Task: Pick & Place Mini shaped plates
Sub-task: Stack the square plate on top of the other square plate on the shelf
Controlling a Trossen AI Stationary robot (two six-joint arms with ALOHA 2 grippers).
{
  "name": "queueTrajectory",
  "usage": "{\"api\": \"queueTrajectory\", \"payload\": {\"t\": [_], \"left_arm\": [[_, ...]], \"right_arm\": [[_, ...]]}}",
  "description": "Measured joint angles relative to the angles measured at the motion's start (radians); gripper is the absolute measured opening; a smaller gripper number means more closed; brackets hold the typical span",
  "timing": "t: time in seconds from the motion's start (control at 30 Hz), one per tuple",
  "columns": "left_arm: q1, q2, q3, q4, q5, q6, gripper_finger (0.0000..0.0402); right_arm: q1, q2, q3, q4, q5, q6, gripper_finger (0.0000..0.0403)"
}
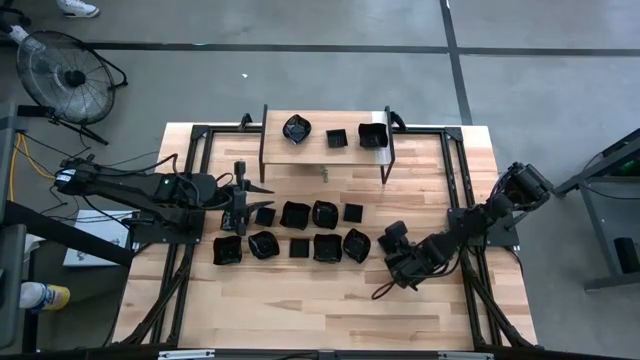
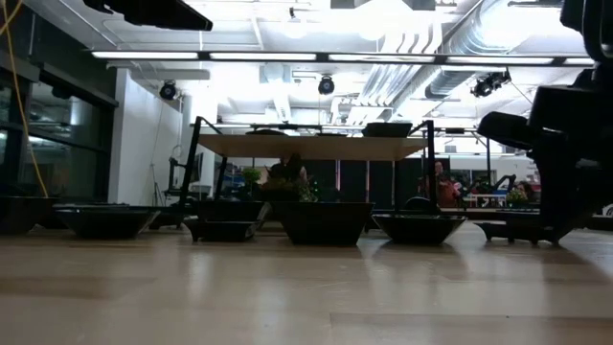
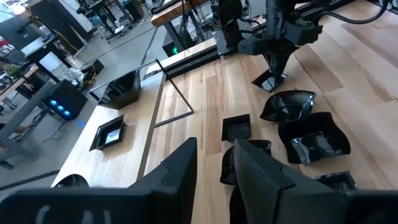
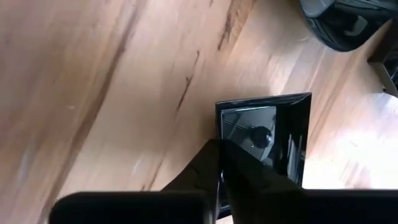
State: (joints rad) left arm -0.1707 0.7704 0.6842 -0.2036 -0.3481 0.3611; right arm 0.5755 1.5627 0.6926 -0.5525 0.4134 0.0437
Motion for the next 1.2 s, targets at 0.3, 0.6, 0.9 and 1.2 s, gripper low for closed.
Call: {"api": "queueTrajectory", "payload": {"t": [0.3,0.6,0.9,1.2], "left_arm": [[0.000,0.000,0.000,-0.006,0.000,-0.005,0.0103],[0.000,0.000,0.000,-0.009,0.010,-0.027,0.0103],[0.000,0.000,0.000,-0.009,0.024,-0.030,0.0103],[0.000,0.000,0.000,-0.009,0.025,-0.026,0.0103]], "right_arm": [[0.000,0.000,0.019,-0.032,-0.029,0.035,0.0007],[0.001,0.000,0.177,-0.203,-0.047,0.072,0.0003],[0.000,0.000,0.333,-0.398,-0.011,0.063,0.0002],[-0.081,0.000,0.492,-0.519,0.034,-0.003,0.0001]]}}
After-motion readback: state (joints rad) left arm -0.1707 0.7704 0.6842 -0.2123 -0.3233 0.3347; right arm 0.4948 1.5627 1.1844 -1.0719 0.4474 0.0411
